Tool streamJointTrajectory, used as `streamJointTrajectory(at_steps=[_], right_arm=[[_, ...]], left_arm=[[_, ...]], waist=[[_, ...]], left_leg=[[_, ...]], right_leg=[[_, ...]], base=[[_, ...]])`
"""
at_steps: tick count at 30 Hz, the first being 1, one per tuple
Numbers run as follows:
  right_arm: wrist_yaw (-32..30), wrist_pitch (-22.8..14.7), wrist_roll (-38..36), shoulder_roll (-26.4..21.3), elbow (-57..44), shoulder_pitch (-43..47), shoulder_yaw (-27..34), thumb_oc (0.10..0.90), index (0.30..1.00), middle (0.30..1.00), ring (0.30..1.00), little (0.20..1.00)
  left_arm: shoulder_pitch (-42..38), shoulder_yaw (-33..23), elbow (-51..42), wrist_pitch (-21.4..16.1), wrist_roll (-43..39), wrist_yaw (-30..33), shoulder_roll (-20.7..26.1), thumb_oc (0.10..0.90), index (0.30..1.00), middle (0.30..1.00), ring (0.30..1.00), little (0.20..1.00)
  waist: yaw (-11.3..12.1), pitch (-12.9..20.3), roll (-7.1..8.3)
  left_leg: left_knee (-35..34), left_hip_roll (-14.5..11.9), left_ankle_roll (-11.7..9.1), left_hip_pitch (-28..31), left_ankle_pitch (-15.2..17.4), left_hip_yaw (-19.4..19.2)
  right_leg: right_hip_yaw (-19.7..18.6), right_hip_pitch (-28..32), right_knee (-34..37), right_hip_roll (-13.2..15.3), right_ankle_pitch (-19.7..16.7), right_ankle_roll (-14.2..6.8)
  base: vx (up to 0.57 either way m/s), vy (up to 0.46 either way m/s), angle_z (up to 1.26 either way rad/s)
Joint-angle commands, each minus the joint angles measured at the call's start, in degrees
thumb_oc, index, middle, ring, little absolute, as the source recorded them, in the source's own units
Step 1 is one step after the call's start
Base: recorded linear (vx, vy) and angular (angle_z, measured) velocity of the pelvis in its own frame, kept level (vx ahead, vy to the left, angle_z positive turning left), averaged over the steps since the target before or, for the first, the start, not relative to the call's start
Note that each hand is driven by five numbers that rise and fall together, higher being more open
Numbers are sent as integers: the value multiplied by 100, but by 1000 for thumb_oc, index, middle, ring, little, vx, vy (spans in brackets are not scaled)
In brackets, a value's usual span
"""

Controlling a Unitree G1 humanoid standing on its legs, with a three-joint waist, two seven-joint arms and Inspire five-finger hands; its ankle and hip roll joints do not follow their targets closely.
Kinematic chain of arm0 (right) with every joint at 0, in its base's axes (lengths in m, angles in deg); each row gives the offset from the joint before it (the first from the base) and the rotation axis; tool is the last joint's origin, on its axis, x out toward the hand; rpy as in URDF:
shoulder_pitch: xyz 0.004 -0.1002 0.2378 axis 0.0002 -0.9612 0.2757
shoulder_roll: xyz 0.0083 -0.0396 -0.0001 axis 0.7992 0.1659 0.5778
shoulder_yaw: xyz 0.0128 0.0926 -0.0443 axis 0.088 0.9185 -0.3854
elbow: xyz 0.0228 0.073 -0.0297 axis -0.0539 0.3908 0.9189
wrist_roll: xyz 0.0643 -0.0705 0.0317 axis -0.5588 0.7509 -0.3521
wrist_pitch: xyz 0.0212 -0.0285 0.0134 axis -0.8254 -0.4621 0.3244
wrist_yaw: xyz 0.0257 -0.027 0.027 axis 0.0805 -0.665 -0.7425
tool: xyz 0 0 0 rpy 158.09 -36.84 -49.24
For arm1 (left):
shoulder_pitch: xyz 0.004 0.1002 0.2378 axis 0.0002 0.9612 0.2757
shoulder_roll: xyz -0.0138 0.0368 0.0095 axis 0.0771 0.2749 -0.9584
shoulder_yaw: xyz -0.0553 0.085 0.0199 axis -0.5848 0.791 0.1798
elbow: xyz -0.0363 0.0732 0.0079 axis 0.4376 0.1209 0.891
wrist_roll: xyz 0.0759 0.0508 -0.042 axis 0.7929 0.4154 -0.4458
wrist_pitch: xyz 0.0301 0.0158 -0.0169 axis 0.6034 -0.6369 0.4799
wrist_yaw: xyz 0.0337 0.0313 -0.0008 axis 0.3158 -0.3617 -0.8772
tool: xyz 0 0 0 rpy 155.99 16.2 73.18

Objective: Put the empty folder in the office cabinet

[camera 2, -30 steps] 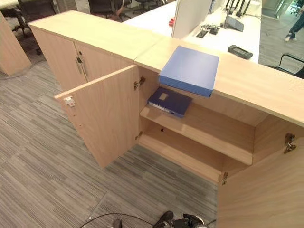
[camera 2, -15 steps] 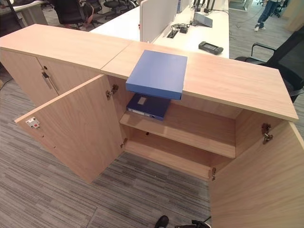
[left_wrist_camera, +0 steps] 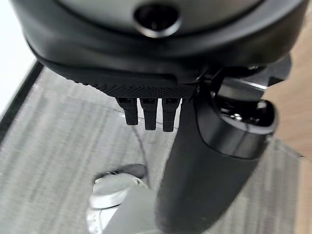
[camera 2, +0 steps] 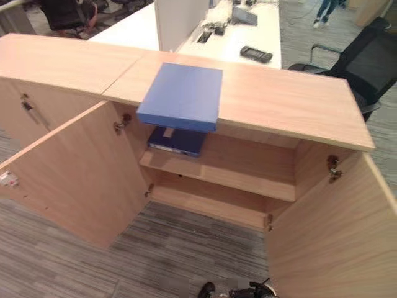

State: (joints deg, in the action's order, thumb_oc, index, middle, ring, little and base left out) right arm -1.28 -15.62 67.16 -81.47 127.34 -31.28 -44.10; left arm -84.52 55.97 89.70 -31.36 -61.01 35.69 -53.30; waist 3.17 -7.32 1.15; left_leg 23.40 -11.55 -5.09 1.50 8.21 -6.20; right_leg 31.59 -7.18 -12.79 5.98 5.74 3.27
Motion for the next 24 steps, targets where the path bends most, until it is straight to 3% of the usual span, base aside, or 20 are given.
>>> streamJointTrajectory(at_steps=[1, 3, 4, 7, 8, 16, 24], right_arm=[[-129, 42, 67, -283, -11, 113, -114, 800, 900, 900, 900, 900], [-141, 28, 76, -284, -37, 166, -177, 800, 900, 900, 900, 900], [-170, -6, 81, -244, -41, 225, -269, 800, 900, 900, 900, 900], [-232, -55, 141, -103, -32, 289, -420, 800, 900, 900, 900, 900], [-233, -58, 228, -35, -17, 290, -451, 800, 900, 900, 900, 900], [-113, 16, 392, 77, 75, 20, -319, 800, 900, 900, 900, 900], [-65, 73, 266, 191, 164, -70, -153, 800, 900, 900, 900, 900]], left_arm=[[-35, -160, -459, -196, -587, 154, -47, 800, 900, 900, 900, 900], [8, -160, -515, -226, -684, 167, -96, 800, 900, 900, 900, 900], [61, -153, -730, -273, -676, 219, -31, 800, 900, 900, 900, 900], [182, -174, -1241, -375, -770, 324, 21, 800, 900, 900, 900, 900], [343, -94, -1722, -370, -773, 239, 35, 800, 900, 900, 900, 900], [644, 406, -2739, -345, -354, -198, 243, 800, 900, 900, 900, 900], [777, 356, -3192, -280, -731, -343, 199, 800, 900, 900, 900, 900]], waist=[[269, -443, 140], [415, -500, 225], [571, -513, 258], [808, -551, 265], [842, -490, 151], [667, -42, -5], [614, 115, -2]], left_leg=[[673, 1230, 378, -688, -516, 849], [685, 1246, 448, -1221, -158, 838], [251, 1385, 452, -1485, -96, 1070], [-1042, 1301, 244, -1411, -792, 1793], [-1746, 1130, 249, -1232, -1102, 1844], [-2811, 1082, 330, -325, -1271, 1777], [-2840, 1226, 447, -109, -1117, 1726]], right_leg=[[-546, 319, 7, 272, 87, -306], [-701, 458, 105, 322, 103, -355], [-857, 584, 271, 245, 59, -382], [-1111, 777, 443, 38, 29, -418], [-1082, 807, 535, -47, -89, -463], [-1332, 1117, 1025, 3, -351, -686], [-1373, 1255, 1230, 116, -496, -820]], base=[[134, -64, -103], [173, -21, -84], [218, 12, -23], [142, 46, -115], [45, 99, -116], [106, 157, -29], [50, 79, -10]])
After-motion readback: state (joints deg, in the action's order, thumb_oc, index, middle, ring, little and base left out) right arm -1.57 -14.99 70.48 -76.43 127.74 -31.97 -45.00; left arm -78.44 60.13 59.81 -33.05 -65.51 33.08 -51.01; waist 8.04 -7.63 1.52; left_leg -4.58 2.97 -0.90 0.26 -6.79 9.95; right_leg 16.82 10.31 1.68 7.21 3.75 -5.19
